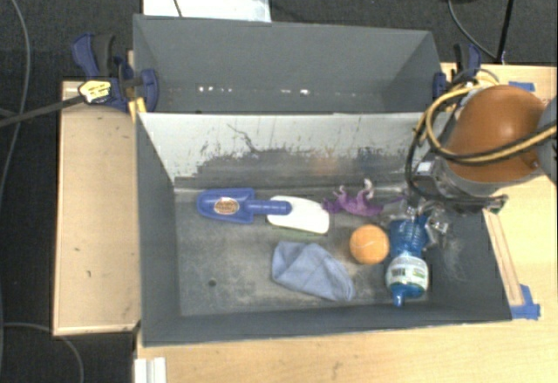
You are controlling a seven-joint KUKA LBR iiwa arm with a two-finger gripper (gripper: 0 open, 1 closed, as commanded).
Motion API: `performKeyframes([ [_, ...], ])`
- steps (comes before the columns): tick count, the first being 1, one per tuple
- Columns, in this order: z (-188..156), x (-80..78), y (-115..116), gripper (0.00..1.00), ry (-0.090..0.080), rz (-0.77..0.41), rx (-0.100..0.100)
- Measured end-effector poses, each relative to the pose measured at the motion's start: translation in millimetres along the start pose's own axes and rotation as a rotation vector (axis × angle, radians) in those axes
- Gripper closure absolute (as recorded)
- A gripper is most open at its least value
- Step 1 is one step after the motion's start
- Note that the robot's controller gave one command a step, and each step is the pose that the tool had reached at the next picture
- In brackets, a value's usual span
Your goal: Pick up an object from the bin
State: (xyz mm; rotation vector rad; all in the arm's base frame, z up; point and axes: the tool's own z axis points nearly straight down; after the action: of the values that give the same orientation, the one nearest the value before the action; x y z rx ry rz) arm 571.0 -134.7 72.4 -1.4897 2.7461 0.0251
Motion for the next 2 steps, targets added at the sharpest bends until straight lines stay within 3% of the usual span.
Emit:
performKeyframes([
  [2,-29,2.6,-1,1.00,0.004,0.007,0.001],
])
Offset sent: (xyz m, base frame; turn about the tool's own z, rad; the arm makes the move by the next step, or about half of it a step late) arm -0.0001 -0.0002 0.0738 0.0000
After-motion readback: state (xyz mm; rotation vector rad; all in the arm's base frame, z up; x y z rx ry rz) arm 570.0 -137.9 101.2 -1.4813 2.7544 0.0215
